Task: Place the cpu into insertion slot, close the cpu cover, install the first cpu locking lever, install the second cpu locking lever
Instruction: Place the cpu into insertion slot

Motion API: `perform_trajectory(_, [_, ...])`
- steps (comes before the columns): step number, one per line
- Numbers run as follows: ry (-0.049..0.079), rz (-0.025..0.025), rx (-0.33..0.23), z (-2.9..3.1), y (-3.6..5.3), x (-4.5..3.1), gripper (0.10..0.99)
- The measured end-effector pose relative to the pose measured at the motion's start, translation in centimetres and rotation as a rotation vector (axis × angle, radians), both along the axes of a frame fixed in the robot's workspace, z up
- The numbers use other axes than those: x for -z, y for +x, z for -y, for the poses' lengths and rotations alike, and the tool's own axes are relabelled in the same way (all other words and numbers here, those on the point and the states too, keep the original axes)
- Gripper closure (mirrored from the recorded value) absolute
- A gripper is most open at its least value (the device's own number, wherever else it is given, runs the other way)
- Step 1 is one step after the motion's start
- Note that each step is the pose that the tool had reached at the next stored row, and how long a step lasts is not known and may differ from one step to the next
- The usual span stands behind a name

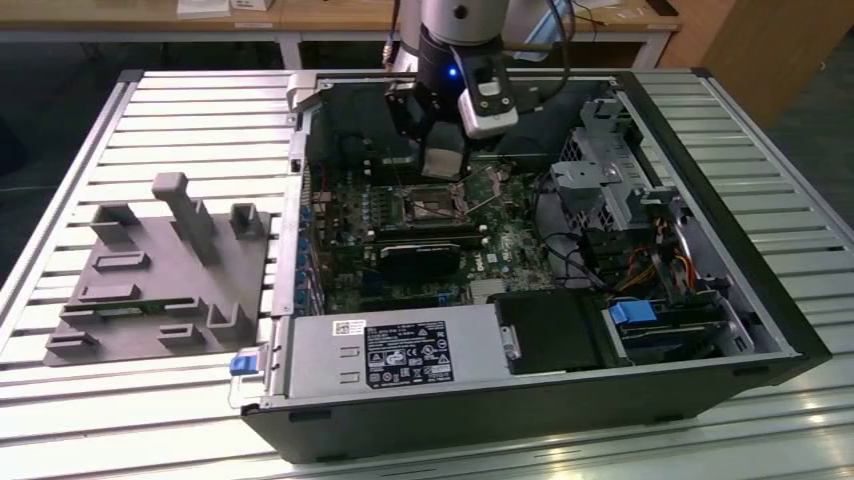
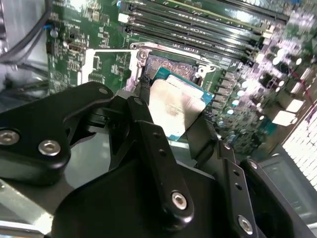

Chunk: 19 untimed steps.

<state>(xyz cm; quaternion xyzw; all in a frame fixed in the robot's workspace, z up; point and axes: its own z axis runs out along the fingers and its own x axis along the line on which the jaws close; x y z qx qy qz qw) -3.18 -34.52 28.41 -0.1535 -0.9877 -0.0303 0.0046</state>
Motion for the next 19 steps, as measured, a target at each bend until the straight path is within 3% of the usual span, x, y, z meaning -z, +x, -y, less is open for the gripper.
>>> perform_trajectory(19, [0.0,0.0,0.346,0.0,0.0,0.24,0.549])
